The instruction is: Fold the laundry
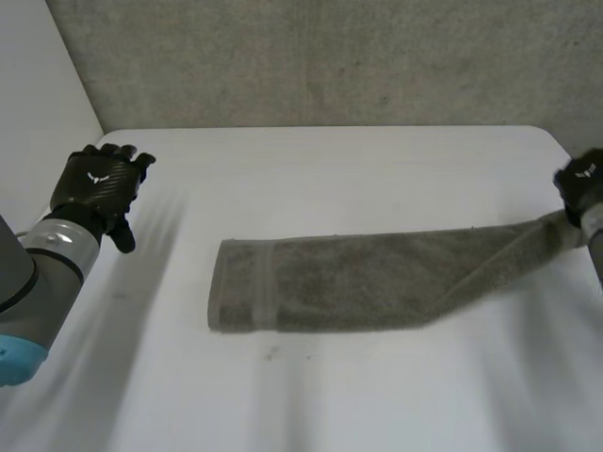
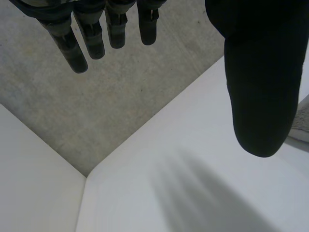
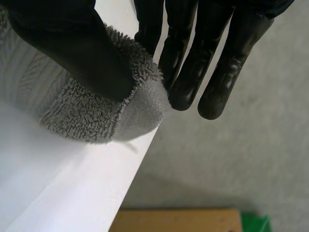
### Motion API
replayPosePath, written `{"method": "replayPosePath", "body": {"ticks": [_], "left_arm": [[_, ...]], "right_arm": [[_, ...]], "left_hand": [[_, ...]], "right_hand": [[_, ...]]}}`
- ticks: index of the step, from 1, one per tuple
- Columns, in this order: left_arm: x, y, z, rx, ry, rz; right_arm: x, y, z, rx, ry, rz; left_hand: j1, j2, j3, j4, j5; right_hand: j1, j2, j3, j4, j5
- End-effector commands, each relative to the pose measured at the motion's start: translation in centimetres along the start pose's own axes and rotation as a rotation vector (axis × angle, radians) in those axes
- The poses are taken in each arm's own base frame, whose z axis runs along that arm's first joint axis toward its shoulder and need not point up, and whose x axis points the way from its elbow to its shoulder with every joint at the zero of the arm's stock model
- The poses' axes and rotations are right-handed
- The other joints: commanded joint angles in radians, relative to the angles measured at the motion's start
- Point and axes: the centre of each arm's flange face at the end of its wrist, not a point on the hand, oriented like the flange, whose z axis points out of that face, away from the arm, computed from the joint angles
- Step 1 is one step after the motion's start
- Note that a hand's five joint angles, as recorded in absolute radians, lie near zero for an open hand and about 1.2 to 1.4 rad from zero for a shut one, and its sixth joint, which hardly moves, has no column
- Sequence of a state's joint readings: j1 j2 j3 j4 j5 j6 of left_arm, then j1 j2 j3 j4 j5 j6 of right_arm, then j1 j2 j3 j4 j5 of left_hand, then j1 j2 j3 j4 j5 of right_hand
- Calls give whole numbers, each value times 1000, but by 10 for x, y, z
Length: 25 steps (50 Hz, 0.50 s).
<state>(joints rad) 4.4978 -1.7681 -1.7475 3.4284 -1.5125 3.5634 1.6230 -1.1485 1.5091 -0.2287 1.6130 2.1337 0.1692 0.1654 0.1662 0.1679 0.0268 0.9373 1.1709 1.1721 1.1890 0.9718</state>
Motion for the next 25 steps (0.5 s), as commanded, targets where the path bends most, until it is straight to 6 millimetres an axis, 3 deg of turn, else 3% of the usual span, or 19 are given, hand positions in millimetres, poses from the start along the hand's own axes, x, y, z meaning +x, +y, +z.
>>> {"method": "replayPosePath", "body": {"ticks": [1,2,3,4,5,7,8,10,13,15,16,18,19,20,21,23,25], "left_arm": [[-1,0,0,-1,-3,0],[-1,1,-1,-3,-2,0],[-1,1,-1,-3,-2,0],[0,1,-1,-4,-1,0],[0,1,-1,-4,-1,0],[-1,-1,-2,3,-3,0],[-1,-1,-2,3,-3,0],[-3,-5,-4,14,-9,-1],[-3,-6,-5,18,-11,-2],[-4,-7,-7,20,-14,-3],[-4,-7,-7,20,-14,-3],[-4,-8,-8,23,-15,-3],[-4,-8,-8,23,-15,-3],[-3,-8,-9,22,-13,-3],[-3,-8,-9,22,-13,-3],[-2,-8,-10,21,-9,-5],[-1,-7,-10,20,-7,-5]], "right_arm": [[-29,-93,-38,279,-81,63],[-44,-114,-53,359,-125,72],[-44,-115,-53,360,-125,72],[-62,-136,-72,444,-183,70],[-62,-136,-72,445,-183,70],[-100,-170,-108,617,-310,58],[-100,-170,-108,618,-310,58],[-134,-193,-139,759,-414,48],[-152,-200,-154,817,-467,42],[-188,-209,-178,900,-559,29],[-188,-209,-178,900,-559,29],[-220,-208,-193,935,-640,7],[-220,-208,-193,935,-641,7],[-235,-205,-199,939,-677,-3],[-235,-205,-199,939,-677,-4],[-254,-198,-204,935,-723,-18],[-258,-196,-204,925,-730,-20]], "left_hand": [[5,9,8,7,-27],[5,9,8,7,-27],[5,9,8,7,-27],[5,9,8,7,-27],[5,9,8,7,-27],[5,9,8,7,-27],[5,9,8,7,-27],[5,9,8,7,-27],[5,9,8,7,-27],[5,9,8,7,-27],[5,9,8,7,-27],[5,9,8,7,-27],[5,9,8,7,-27],[5,9,8,7,-27],[5,9,8,7,-27],[5,9,8,7,-27],[5,9,8,7,-27]], "right_hand": [[459,225,224,207,250],[459,225,224,207,250],[459,225,224,207,250],[459,225,224,207,250],[459,225,224,207,250],[459,225,224,207,250],[459,225,224,207,250],[459,225,224,207,250],[459,225,224,207,250],[459,225,224,207,250],[459,225,224,207,250],[459,225,224,207,250],[459,225,224,207,250],[459,225,224,207,250],[459,225,224,207,250],[459,225,224,207,250],[459,225,224,207,250]]}}
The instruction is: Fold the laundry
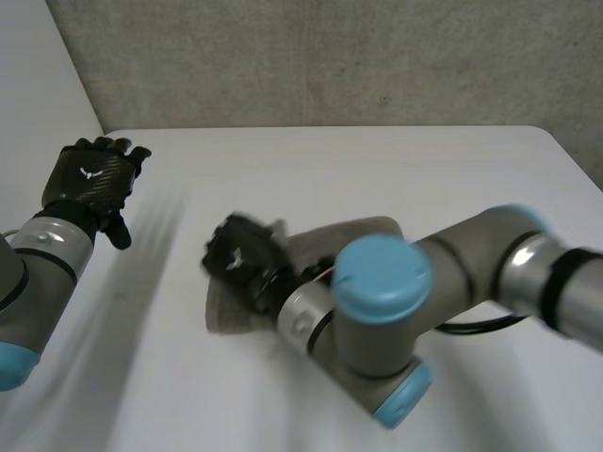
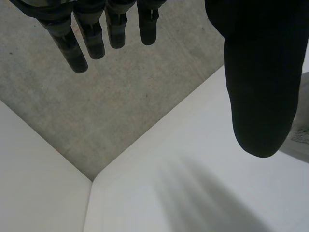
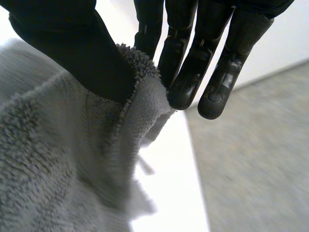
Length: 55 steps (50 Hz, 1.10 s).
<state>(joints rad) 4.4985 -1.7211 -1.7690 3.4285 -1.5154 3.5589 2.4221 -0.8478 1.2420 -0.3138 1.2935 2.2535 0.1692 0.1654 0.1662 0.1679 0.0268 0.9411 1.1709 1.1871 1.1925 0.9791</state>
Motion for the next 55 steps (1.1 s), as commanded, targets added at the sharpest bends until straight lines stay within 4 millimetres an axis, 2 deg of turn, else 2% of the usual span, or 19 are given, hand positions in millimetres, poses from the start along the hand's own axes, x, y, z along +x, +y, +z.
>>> {"method": "replayPosePath", "body": {"ticks": [1,2,3,5,8,11,16,22,31,33,34,38,45,47,49,50,52,53,55], "left_arm": [[4,1,-3,-3,11,-3],[4,1,-3,-3,11,-3],[6,0,-4,2,18,-5],[12,-3,-6,10,35,-15],[28,-12,-10,39,84,-49],[42,-22,-14,77,125,-96],[67,-25,-17,115,191,-162],[112,-10,-15,82,291,-168],[132,38,-3,-66,286,-139],[131,43,-5,-84,276,-114],[131,43,-5,-84,276,-114],[132,41,-14,-86,290,-71],[121,20,-30,-48,281,-76],[111,7,-35,-18,262,-89],[106,1,-38,-10,253,-91],[106,1,-38,-10,253,-91],[95,-8,-43,1,231,-95],[95,-8,-43,1,231,-95],[71,-11,-43,-9,142,-103]], "right_arm": [[-48,10,7,-4,-109,22],[-48,10,7,-4,-109,22],[-42,8,6,-6,-95,26],[-32,2,4,-7,-66,47],[7,-8,-3,-22,40,179],[55,5,-19,-71,165,379],[92,21,-49,-123,259,637],[87,72,-84,-363,271,793],[62,117,-112,-545,263,832],[57,135,-116,-567,281,795],[57,135,-116,-567,281,795],[58,145,-119,-582,288,728],[83,133,-109,-518,323,572],[115,117,-99,-455,386,427],[122,103,-91,-422,395,358],[122,103,-91,-421,395,358],[106,54,-62,-296,312,239],[106,54,-61,-296,312,239],[63,20,-38,-213,184,149]], "left_hand": [[5,9,8,7,-27],[5,9,8,7,-27],[5,9,8,7,-27],[5,9,8,7,-27],[5,9,8,7,-27],[5,9,8,7,-27],[5,9,8,7,-27],[9,13,12,10,-23],[9,13,12,10,-23],[9,13,12,10,-23],[9,13,12,10,-23],[6,10,9,7,-26],[5,9,8,7,-27],[5,9,8,7,-27],[5,9,8,7,-27],[5,9,8,7,-27],[5,9,8,7,-27],[5,9,8,7,-27],[5,9,8,7,-27]], "right_hand": [[-76,-305,-322,-327,-288],[-81,-311,-327,-332,-294],[-651,-881,-897,-902,-863],[-767,-996,-1013,-1018,-979],[-767,-996,-1013,-1018,-979],[-767,-996,-1013,-1018,-979],[-767,-996,-1013,-1018,-979],[-767,-996,-1013,-1018,-979],[-767,-996,-1013,-1018,-979],[-395,-624,-641,-646,-607],[-392,-622,-638,-644,-605],[351,121,105,100,139],[455,225,209,204,243],[455,225,209,204,243],[455,225,209,204,243],[455,225,209,204,243],[455,225,209,204,243],[455,225,209,204,243],[455,225,209,204,243]]}}
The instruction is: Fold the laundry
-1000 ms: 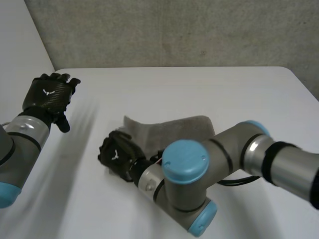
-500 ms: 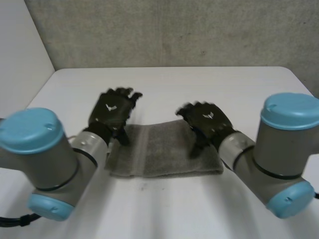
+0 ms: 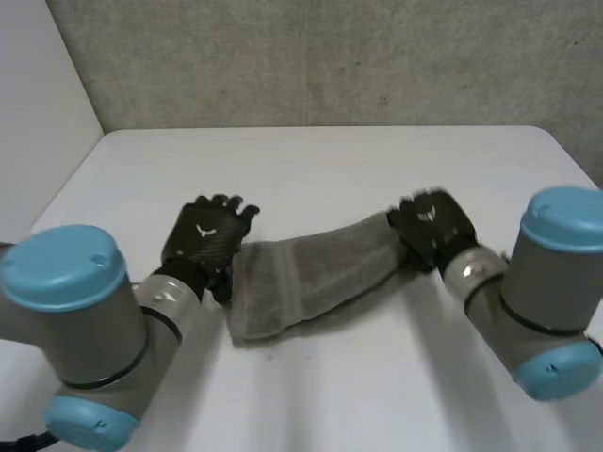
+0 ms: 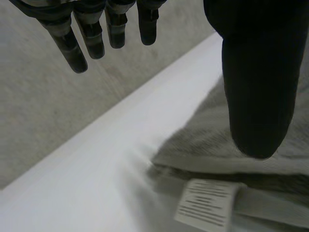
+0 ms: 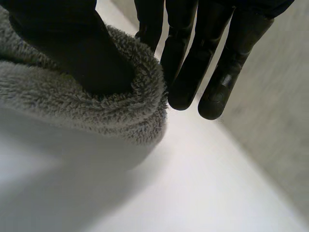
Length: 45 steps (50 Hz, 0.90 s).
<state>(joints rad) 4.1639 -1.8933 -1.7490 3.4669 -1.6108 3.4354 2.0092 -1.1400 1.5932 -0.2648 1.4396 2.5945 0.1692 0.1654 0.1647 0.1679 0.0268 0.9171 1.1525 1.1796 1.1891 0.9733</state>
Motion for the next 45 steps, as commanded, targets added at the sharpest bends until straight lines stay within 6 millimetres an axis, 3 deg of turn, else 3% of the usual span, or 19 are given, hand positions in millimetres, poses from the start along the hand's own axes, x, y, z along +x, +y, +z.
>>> {"method": "replayPosePath", "body": {"ticks": [1,2,3,5,6,8,12,13,14,15,16,17,19,22,24,27,36,40,45], "left_arm": [[-34,-21,-17,22,-119,-17],[-47,-23,-20,21,-174,-26],[-48,-23,-20,21,-174,-26],[-64,-26,-25,25,-244,-36],[-64,-26,-25,25,-244,-36],[-69,-27,-28,31,-258,-44],[-68,-27,-29,34,-255,-60],[-67,-28,-28,42,-249,-70],[-67,-28,-28,42,-249,-70],[-66,-30,-28,51,-246,-80],[-66,-33,-26,64,-241,-91],[-66,-33,-26,65,-241,-91],[-65,-42,-21,98,-235,-106],[-63,-46,-17,111,-229,-116],[-45,-52,-7,127,-170,-140],[-23,-57,1,139,-104,-166],[19,-36,23,54,8,-241],[37,-10,30,-59,41,-277],[38,20,28,-194,5,-256]], "right_arm": [[-89,-72,-7,238,-167,-256],[-113,-72,-13,251,-225,-295],[-113,-72,-13,251,-226,-295],[-155,-56,-26,235,-354,-350],[-155,-56,-26,235,-355,-351],[-188,-39,-38,228,-479,-369],[-192,-41,-40,253,-514,-355],[-188,-46,-39,266,-504,-334],[-188,-46,-39,266,-504,-334],[-178,-56,-37,273,-478,-293],[-158,-68,-32,277,-427,-220],[-157,-68,-32,277,-426,-220],[-103,-77,-17,234,-311,18],[-77,-79,-12,219,-263,157],[-39,-82,-7,200,-201,394],[-15,-73,-6,136,-169,536],[-4,-58,0,17,-188,572],[-19,-43,17,-47,-245,566],[-38,-30,27,-102,-301,529]], "left_hand": [[5,9,10,7,-27],[5,9,10,7,-27],[5,9,10,7,-27],[5,9,10,7,-27],[5,9,10,7,-27],[5,9,10,7,-27],[5,9,10,7,-27],[5,9,10,7,-27],[5,9,10,7,-27],[5,9,10,7,-27],[5,9,10,7,-27],[5,9,10,7,-27],[5,9,10,7,-27],[5,9,10,7,-27],[9,13,13,10,-23],[12,16,16,13,-20],[33,36,37,34,0],[38,42,43,40,6],[38,42,43,40,6]], "right_hand": [[479,244,217,207,248],[479,244,217,207,248],[479,244,217,207,248],[479,244,217,207,248],[479,244,217,207,248],[479,244,217,207,248],[389,154,127,117,158],[-131,-366,-394,-403,-362],[-136,-372,-399,-408,-367],[-572,-808,-835,-844,-803],[-743,-978,-1005,-1015,-973],[-743,-978,-1005,-1015,-973],[-743,-978,-1005,-1015,-973],[-743,-978,-1005,-1015,-973],[-743,-978,-1005,-1015,-973],[-743,-978,-1005,-1015,-973],[-743,-978,-1005,-1015,-973],[-743,-978,-1005,-1015,-973],[-743,-978,-1005,-1015,-973]]}}
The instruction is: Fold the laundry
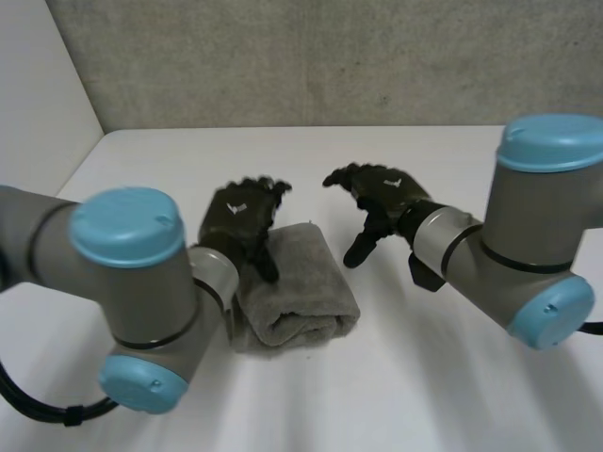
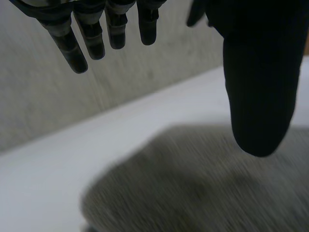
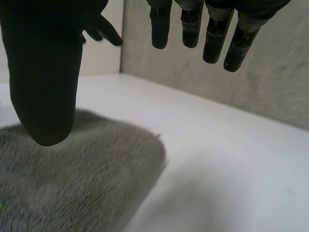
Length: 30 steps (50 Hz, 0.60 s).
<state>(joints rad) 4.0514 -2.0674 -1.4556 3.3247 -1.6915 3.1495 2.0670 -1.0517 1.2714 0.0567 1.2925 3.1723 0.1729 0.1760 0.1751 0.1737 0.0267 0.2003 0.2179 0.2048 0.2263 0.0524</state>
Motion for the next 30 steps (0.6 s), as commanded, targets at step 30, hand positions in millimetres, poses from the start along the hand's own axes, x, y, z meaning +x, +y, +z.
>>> {"method": "replayPosePath", "body": {"ticks": [30], "left_arm": [[-29,-63,-36,73,-179,96]], "right_arm": [[-20,-79,-18,195,135,-268]], "left_hand": [[20,17,18,19,-8]], "right_hand": [[-26,-43,-30,-52,-52]]}}
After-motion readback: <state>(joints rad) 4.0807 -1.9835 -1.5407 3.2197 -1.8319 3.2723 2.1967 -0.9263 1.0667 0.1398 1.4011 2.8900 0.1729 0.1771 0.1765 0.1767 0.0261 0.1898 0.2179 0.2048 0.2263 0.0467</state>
